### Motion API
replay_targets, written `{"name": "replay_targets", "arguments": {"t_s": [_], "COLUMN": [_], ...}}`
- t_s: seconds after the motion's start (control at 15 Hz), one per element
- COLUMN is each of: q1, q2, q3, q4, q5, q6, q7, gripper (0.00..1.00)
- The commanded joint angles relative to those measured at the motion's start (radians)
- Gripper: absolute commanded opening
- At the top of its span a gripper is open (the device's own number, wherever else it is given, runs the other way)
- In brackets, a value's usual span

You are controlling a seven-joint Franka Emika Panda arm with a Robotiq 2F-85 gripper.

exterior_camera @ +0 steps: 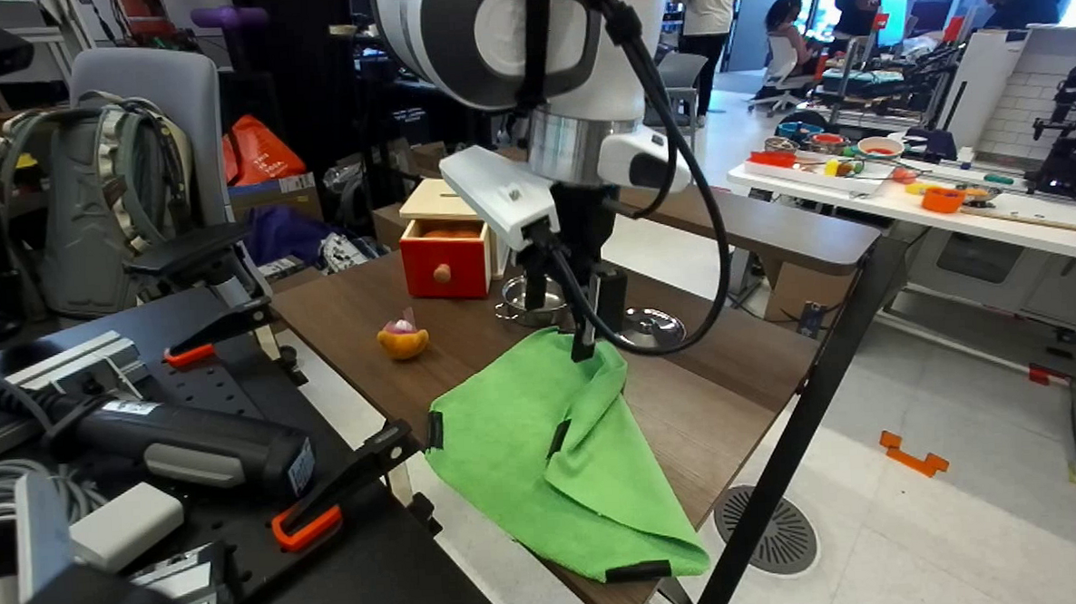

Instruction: Slide the green cloth backward

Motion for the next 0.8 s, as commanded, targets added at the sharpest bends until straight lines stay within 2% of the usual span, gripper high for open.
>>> {"name": "replay_targets", "arguments": {"t_s": [0.0,0.73], "q1": [-0.031,-0.078], "q2": [0.094,0.233], "q3": [0.004,0.005], "q4": [0.063,0.120], "q5": [-0.011,-0.006], "q6": [0.004,0.068], "q7": [0.011,0.018], "gripper": [1.00,1.00]}}
